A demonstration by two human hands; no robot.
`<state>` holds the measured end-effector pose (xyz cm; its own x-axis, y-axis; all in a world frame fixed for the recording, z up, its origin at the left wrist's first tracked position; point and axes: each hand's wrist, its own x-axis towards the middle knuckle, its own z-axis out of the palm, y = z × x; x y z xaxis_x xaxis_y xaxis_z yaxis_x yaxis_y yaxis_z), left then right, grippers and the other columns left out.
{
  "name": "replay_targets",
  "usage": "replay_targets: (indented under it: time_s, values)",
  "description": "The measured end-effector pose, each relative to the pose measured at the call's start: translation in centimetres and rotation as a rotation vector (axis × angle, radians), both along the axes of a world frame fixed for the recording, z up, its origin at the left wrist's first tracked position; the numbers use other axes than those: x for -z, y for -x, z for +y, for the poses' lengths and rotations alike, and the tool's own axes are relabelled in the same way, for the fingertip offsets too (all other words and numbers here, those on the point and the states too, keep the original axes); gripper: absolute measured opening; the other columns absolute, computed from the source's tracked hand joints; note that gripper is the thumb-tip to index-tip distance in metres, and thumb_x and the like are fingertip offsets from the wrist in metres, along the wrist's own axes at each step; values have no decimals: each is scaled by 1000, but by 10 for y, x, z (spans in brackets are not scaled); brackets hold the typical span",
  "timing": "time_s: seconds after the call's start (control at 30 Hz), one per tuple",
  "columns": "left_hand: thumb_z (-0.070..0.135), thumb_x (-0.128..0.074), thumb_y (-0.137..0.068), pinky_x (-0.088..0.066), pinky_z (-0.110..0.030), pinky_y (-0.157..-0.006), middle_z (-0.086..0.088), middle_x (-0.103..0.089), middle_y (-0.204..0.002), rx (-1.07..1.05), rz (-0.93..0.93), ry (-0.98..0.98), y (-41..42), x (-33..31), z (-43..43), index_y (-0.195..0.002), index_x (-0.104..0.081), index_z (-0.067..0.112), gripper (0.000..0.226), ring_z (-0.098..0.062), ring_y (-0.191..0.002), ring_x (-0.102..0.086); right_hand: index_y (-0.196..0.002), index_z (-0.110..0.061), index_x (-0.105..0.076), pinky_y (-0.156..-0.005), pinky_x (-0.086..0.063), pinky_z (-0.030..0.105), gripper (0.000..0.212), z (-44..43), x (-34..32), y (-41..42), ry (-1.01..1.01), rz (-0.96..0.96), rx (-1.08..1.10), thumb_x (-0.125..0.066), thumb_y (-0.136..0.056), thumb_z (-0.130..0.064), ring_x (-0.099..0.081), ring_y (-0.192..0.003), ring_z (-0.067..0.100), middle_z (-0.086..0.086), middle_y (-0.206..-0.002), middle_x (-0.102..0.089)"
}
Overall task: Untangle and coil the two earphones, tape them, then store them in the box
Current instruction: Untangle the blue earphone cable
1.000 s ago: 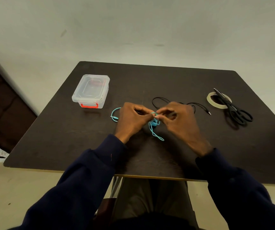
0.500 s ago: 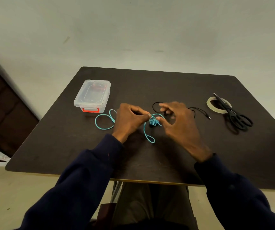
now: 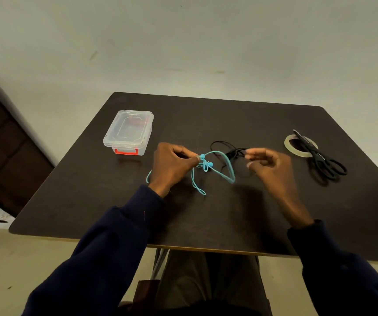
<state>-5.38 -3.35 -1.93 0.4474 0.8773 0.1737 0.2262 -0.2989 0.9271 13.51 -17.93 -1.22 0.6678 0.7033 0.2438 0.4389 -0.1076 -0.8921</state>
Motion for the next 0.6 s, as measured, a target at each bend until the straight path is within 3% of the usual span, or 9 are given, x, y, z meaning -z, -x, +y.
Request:
replay_targets:
  time_s: [0.13, 0.23, 0.3, 0.37, 0.47, 0.6]
  values:
    - [11, -84, -75, -63, -32, -68, 6, -76, -72, 35, 27, -59, -12, -2, -8, -75, -81, 14, 5, -8, -67, -73, -121, -14, -69, -88, -53, 28, 36, 9, -12, 17, -24, -540, -96, -74, -86, -16, -59, -110, 12, -1, -118, -68]
    - [16, -87, -73, -60, -29, -63, 6, -75, -69, 35, 17, -97, -17, -1, -10, -73, -81, 16, 7, -7, -64, -72, -115, -16, -73, -84, -53, 33, 35, 26, -18, 32, 156, -741, -187, -74, -89, -40, -60, -99, 13, -2, -107, -72]
    - [18, -89, -73, -58, -25, -60, 6, -75, -69, 43, 11, -115, -17, 1, -10, -75, -81, 16, 8, -5, -64, -71, -105, -16, -78, -72, -59, 35, 26, 34, -20, 39, 213, -635, -263, -74, -90, -37, -65, -79, 7, -3, -92, -75]
    - [18, -90, -74, -56, -21, -58, 6, -75, -69, 52, 21, -112, -14, 2, -11, -76, -82, 16, 9, -5, -63, -71, -100, -15, -80, -65, -61, 29, 19, 40, -21, 37, 225, -491, -284, -77, -89, -30, -68, -68, 4, -3, -84, -76]
    - [11, -86, -76, -58, -23, -61, 5, -76, -71, 26, 28, -70, -11, 3, -10, -77, -81, 13, 5, -7, -64, -72, -101, -12, -80, -66, -54, 9, 15, 40, -20, 29, 269, -469, -285, -78, -88, -16, -67, -71, -2, 0, -92, -78]
    - [11, -84, -77, -57, -20, -60, 5, -76, -71, -38, 38, -22, -4, 5, 0, -76, -81, 13, 4, -6, -64, -72, -92, -14, -81, -67, -43, 1, 8, 27, -20, 16, 157, -454, -167, -78, -86, -9, -62, -71, -15, -6, -87, -76]
